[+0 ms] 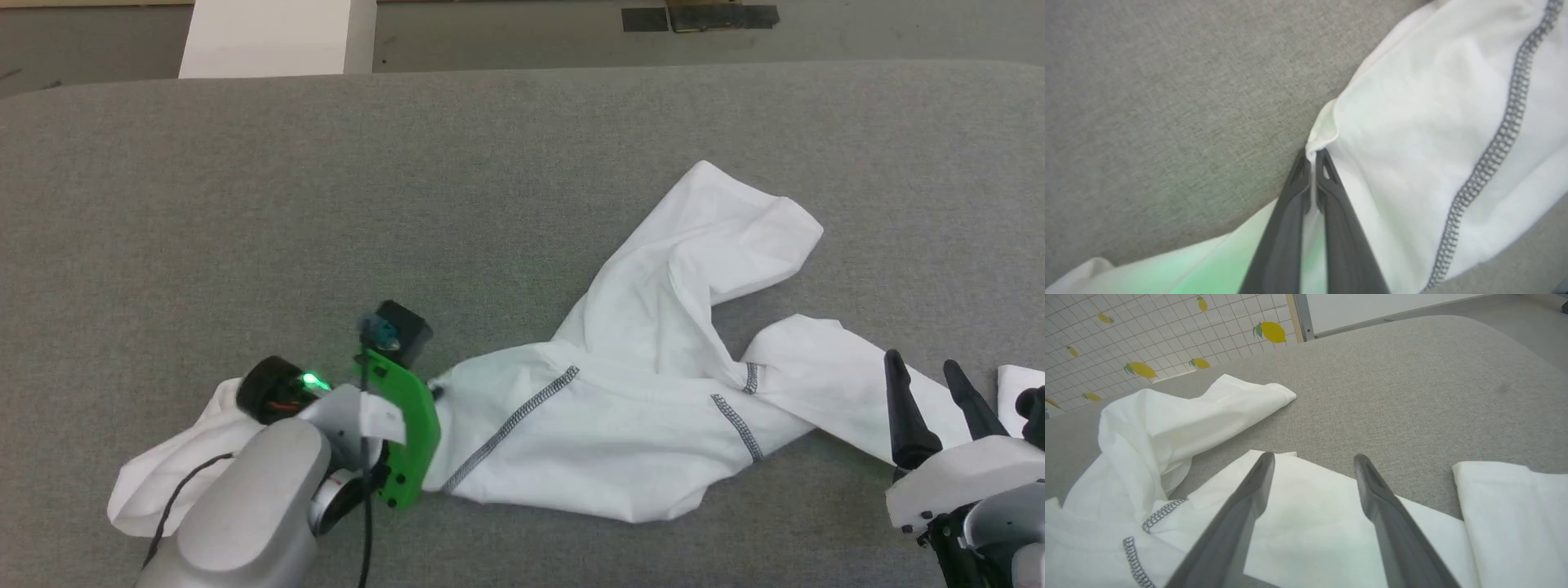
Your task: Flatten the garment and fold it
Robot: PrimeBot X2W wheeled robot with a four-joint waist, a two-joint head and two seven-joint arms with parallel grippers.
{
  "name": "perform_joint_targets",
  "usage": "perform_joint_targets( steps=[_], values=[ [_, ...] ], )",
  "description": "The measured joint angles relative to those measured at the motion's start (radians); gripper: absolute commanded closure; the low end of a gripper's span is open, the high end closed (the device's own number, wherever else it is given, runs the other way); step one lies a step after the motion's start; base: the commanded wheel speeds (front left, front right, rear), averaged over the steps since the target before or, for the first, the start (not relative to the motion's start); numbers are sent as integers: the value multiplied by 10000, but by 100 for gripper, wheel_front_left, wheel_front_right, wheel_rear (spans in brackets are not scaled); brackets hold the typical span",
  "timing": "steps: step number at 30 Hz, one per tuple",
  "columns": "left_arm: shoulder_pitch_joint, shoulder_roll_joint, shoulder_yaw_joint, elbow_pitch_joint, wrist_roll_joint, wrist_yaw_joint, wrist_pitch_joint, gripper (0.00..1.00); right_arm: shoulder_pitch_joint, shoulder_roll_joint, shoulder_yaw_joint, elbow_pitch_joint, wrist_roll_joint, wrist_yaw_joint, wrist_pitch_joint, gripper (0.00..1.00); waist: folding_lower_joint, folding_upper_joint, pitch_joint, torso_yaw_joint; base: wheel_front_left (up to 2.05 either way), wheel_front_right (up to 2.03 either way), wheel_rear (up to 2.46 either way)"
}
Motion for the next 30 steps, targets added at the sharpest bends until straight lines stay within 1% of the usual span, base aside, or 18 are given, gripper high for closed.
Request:
perform_joint_targets(
  steps=[1, 3, 5, 6, 8, 10, 13, 16, 20, 23, 27, 30],
  values=[
    [24, 0, 81, -29, 138, 171, -476, 100, -3, 2, 12, 12, 0, 0, -8, 0, 0, 0, -24, 3, 0, 0, 0],
    [83, 15, 454, -12, 401, 711, -1469, 100, -8, 0, 33, 23, 0, 0, -65, 0, 0, 0, -79, 16, 0, 0, 0],
    [165, 19, 1074, 4, 527, 1438, -2654, 100, -25, 0, 63, 33, 0, 0, -88, 0, 0, 0, -153, 27, 0, 0, 0],
    [323, 36, 1638, 54, 523, 2061, -3436, 100, -30, 0, 92, 25, 0, 0, -88, 0, 0, 0, -226, 33, 0, 0, 0],
    [653, 38, 2270, 102, 372, 2679, -4128, 100, -29, 0, 105, 19, 0, 0, -86, 0, 0, 0, -303, 41, 0, 0, 0],
    [1048, 25, 2736, 98, 186, 3091, -4539, 100, -23, 0, 100, 12, -6, 0, -73, 0, 0, 0, -362, 57, 0, 0, 0],
    [1678, 19, 3135, 17, -238, 3338, -4807, 100, 11, -4, 194, -6, -54, 0, 40, 0, 0, 0, -409, 109, 0, 0, 0],
    [2239, 21, 3367, -169, -364, 3526, -4993, 100, 69, -4, 539, -230, -257, 0, 180, 0, 0, 0, -431, 177, 0, 0, 0],
    [2850, -6, 3526, -650, -587, 3806, -5116, 100, 225, -12, 1643, -782, -740, 0, 506, 0, 0, 0, -438, 299, 0, 0, 0],
    [3107, -50, 3634, -941, -658, 4002, -5216, 100, 225, -21, 2543, -859, -1329, 0, 961, 0, 0, 0, -407, 388, 0, 0, 0],
    [3195, -102, 3603, -1210, -719, 4038, -5223, 100, 83, -435, 3662, -564, -2002, 2, 1743, 0, 0, 0, -320, 540, 0, 0, 0],
    [3190, -140, 3574, -1304, -738, 4038, -5221, 100, -271, -715, 4019, -148, -2357, 2, 2163, 0, 0, 0, -219, 642, 0, 0, 0]
  ],
)
